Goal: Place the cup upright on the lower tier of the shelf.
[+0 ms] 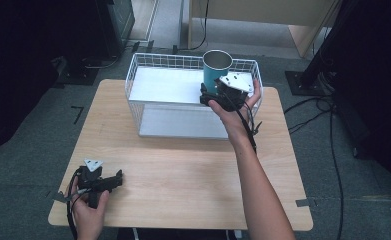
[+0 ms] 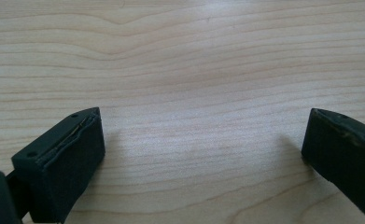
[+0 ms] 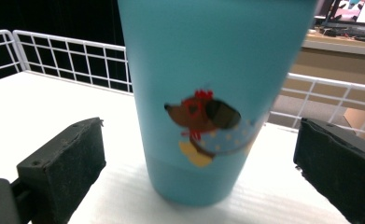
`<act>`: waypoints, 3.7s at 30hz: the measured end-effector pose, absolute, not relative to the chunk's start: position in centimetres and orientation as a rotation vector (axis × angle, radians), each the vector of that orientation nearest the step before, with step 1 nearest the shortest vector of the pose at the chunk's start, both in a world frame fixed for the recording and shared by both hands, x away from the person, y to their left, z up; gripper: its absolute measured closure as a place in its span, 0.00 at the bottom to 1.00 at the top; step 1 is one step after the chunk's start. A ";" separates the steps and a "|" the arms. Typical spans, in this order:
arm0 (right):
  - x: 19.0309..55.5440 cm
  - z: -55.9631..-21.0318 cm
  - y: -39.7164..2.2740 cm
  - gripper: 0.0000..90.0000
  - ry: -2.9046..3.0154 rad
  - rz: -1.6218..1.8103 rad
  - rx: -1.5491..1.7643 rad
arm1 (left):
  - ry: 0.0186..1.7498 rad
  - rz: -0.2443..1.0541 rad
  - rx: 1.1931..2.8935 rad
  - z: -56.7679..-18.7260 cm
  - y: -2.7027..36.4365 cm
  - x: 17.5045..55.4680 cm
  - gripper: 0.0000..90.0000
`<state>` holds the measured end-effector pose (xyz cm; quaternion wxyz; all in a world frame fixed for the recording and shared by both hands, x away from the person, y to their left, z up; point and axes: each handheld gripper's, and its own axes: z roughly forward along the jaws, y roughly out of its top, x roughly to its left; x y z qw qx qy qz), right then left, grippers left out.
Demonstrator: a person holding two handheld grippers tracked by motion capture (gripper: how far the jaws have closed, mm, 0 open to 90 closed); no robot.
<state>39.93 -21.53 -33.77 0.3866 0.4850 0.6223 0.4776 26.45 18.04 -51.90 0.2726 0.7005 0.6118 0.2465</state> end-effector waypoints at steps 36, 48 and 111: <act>31.8 -38.5 -25.5 0.02 1.598 1.200 1.249 | 1.647 0.664 1.886 -51.9 18.0 26.5 0.00; 29.3 -40.3 -27.2 0.02 1.605 1.208 1.269 | 1.646 0.665 1.885 -51.9 18.0 26.5 0.00; 18.4 -51.1 -41.5 0.02 1.612 0.861 1.615 | 1.647 0.663 1.884 -51.9 18.0 26.5 0.00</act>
